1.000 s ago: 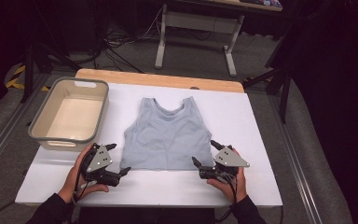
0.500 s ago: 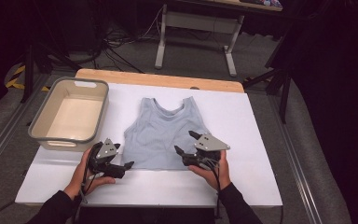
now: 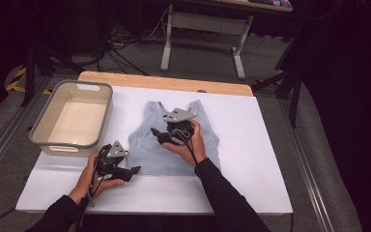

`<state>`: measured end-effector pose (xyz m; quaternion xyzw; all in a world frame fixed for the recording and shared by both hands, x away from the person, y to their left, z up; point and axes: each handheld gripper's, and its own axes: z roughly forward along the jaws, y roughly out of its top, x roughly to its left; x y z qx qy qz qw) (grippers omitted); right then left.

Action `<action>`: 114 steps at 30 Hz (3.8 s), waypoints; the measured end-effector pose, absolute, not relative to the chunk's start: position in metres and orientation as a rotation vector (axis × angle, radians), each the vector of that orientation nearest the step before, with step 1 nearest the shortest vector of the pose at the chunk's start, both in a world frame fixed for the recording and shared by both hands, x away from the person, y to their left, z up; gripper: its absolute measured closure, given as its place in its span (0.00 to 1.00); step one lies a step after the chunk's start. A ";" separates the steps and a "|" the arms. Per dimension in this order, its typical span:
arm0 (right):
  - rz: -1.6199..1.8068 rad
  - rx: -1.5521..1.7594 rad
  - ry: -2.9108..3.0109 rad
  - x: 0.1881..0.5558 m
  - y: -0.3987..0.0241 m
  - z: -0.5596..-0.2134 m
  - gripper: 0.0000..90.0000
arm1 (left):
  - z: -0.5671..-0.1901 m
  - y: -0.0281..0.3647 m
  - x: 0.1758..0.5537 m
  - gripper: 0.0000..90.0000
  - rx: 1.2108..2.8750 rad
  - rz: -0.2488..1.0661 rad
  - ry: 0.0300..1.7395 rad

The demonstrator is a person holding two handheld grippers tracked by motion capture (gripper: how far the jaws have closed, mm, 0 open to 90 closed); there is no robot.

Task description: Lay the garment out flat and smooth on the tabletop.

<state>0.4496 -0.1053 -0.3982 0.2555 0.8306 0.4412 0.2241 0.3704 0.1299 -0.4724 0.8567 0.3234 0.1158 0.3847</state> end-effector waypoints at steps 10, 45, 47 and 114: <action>1.173 0.864 2.326 0.497 -0.069 -0.406 0.56 | -0.471 0.135 0.366 0.56 2.175 0.232 0.809; 0.812 1.075 2.459 0.544 -0.030 -0.449 0.96 | -0.470 0.130 0.364 0.91 2.182 0.183 0.730; 0.804 1.058 2.462 0.544 -0.029 -0.449 0.97 | -0.470 0.130 0.363 0.92 2.185 0.187 0.731; 1.192 0.845 2.309 0.522 -0.058 -0.377 0.97 | -0.413 0.120 0.349 0.92 1.975 0.264 0.559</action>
